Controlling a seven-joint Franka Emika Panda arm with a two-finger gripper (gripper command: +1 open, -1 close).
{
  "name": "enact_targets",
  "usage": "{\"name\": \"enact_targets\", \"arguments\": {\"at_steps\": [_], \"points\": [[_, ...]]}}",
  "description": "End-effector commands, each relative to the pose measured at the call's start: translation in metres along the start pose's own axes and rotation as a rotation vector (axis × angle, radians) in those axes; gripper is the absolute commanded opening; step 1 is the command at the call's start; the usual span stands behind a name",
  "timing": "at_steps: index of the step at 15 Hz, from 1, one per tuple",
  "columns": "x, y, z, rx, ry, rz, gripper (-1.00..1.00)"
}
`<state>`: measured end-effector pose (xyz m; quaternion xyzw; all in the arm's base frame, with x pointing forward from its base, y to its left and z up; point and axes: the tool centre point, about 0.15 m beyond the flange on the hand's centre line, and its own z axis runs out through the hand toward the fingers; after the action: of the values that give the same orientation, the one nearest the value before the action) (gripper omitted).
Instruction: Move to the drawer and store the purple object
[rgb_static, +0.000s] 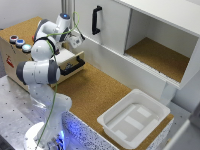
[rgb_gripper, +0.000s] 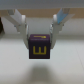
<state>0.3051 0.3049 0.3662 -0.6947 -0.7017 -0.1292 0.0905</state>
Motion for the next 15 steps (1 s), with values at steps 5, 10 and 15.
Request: {"name": "enact_targets", "arguments": {"at_steps": [5, 10, 15], "points": [[0.006, -0.001, -0.018, -0.024, 0.045, 0.052, 1.00], [0.006, -0.001, -0.018, -0.024, 0.045, 0.052, 1.00], [0.003, 0.003, -0.011, -0.044, 0.039, 0.044, 1.00]]}}
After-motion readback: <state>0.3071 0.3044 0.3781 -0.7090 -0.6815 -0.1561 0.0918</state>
